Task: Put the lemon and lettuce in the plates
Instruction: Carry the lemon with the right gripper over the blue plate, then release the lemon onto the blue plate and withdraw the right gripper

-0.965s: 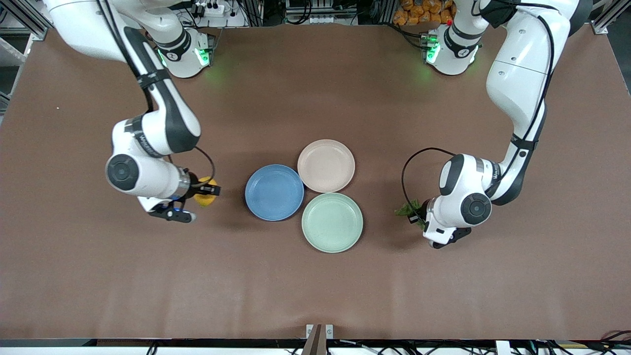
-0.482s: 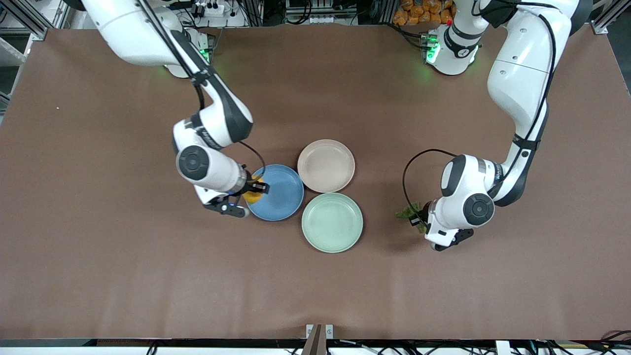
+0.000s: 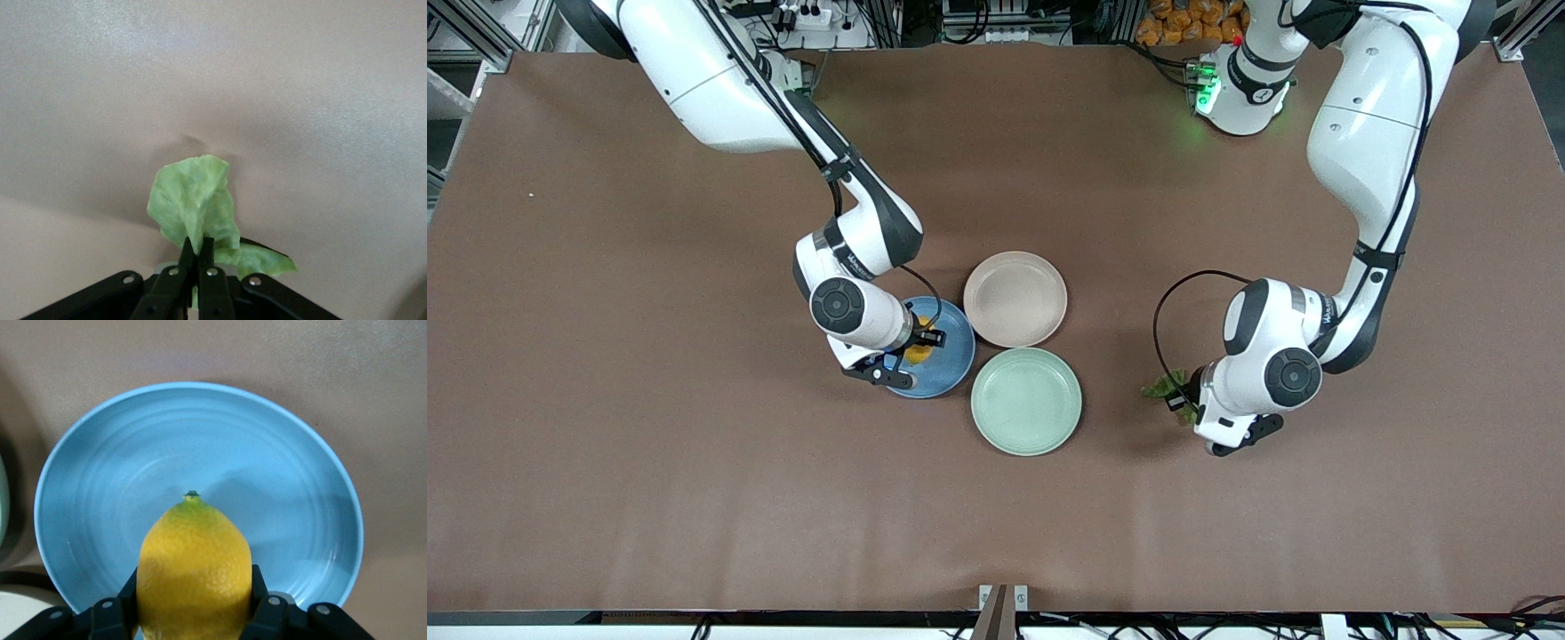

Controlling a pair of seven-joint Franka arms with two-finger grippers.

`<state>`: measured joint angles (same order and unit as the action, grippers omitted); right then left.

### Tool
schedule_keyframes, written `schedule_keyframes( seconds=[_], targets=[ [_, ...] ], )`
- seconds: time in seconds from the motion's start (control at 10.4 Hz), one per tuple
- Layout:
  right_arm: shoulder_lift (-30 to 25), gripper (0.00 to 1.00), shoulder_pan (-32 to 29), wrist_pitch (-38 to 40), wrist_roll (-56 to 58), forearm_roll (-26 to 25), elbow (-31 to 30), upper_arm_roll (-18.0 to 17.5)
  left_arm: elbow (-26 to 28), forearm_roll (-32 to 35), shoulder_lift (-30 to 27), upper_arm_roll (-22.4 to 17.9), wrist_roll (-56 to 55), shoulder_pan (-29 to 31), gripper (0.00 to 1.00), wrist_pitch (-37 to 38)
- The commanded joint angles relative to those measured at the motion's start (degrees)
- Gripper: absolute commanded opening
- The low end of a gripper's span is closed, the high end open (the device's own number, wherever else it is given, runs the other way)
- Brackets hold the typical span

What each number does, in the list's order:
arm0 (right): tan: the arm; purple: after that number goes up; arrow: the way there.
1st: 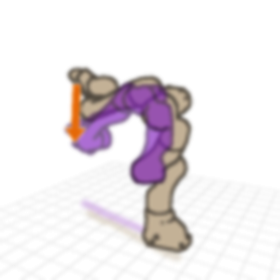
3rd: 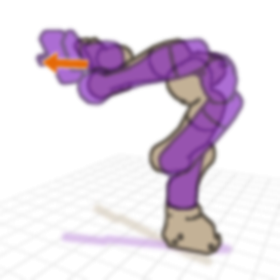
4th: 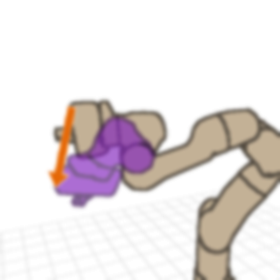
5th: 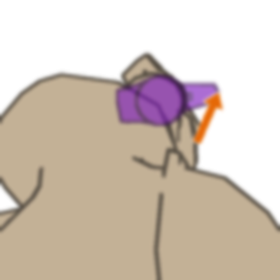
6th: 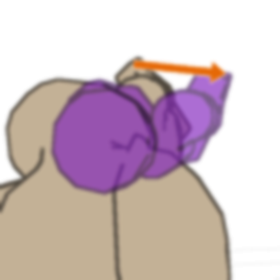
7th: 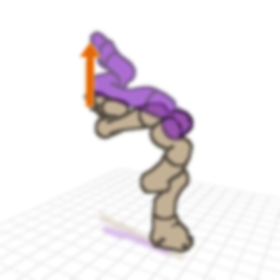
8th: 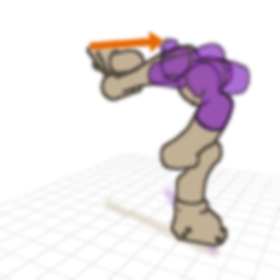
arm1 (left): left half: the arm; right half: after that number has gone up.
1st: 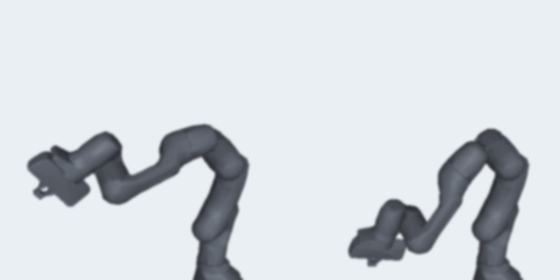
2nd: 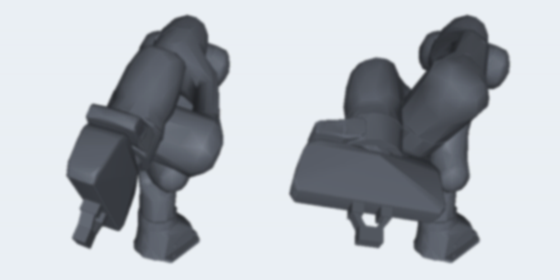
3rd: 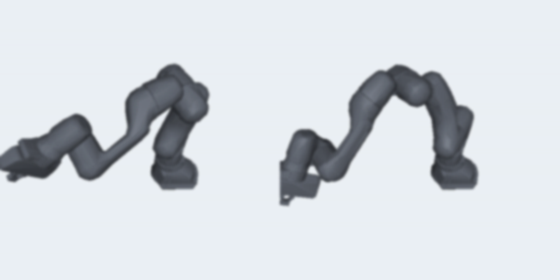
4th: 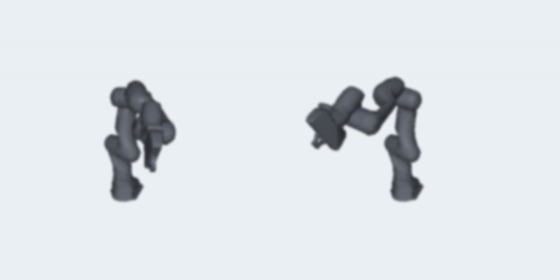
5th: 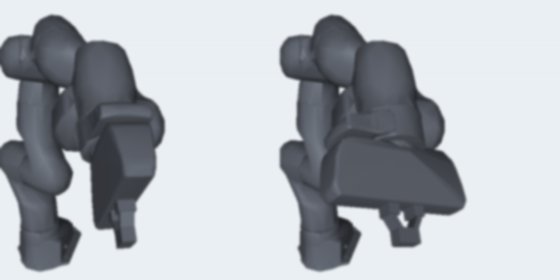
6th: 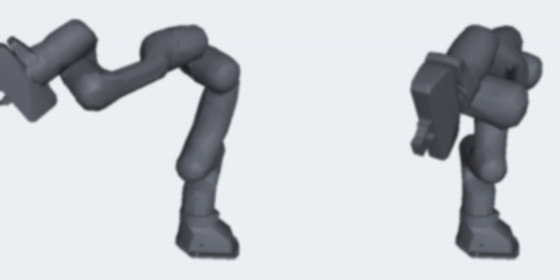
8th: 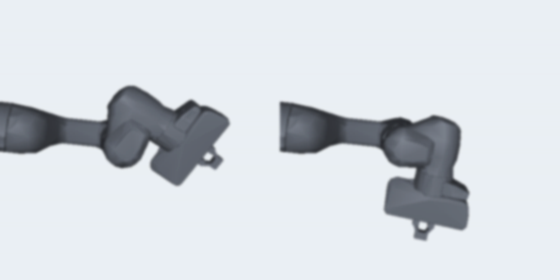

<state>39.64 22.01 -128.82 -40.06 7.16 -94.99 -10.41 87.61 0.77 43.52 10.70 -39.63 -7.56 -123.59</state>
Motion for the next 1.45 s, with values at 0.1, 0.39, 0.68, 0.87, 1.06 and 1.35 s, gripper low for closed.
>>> schedule_keyframes(
  seconds=[0.1, 0.39, 0.68, 0.87, 1.06, 1.35],
  targets=[
    [0.5, 1.0, -0.1, 0.5, -0.6, 0.4, 1.5, -0.3, 0.5, 1.4, -1.9, 0.0, -1.2, -2.2, 0.0, 0.0],
    [-0.2, 1.0, -0.7, 1.0, -0.5, 0.5, 3.5, -0.3, 0.6, 1.4, -4.9, -0.3, -1.3, -4.4, 0.0, 0.8],
    [-5.2, 1.0, -4.6, 5.8, 0.0, 0.4, 6.0, -0.2, 0.6, 2.2, -6.9, -0.6, -6.5, -10.3, 0.0, 2.2],
    [-10.5, 1.0, -8.0, 13.2, 1.1, 0.0, 6.1, -0.1, 0.5, 3.9, -7.2, -0.6, -12.8, -14.7, 0.0, 2.2],
    [-15.5, 1.0, -10.4, 20.9, 6.3, -2.6, 6.1, 0.1, -1.7, 3.8, -7.1, -0.4, -19.0, -18.8, 0.0, 2.3],
    [-23.9, 1.0, -16.7, 28.6, 11.8, -5.0, 6.1, 0.1, -1.9, 3.2, -7.0, 0.0, -26.1, -22.6, 0.0, 2.3]
  ],
)
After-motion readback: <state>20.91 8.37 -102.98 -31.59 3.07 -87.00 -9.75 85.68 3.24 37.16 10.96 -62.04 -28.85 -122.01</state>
